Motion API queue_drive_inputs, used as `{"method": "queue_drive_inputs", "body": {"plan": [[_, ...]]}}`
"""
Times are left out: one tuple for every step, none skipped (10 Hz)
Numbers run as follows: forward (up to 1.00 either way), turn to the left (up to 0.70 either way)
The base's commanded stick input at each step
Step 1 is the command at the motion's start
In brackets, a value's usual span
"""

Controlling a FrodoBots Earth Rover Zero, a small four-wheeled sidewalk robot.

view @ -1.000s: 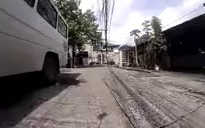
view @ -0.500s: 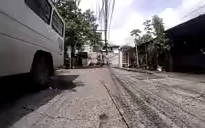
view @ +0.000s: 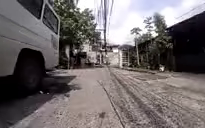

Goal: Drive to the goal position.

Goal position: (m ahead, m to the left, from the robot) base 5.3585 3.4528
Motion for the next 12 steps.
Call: {"method": "queue_drive_inputs", "body": {"plan": [[0.70,0.00],[0.70,0.00],[0.70,0.00],[0.70,0.08],[0.70,0.21],[0.70,0.00],[0.70,0.00],[0.70,0.00],[0.70,0.00],[0.70,0.00],[0.70,0.00],[0.70,0.00]]}}
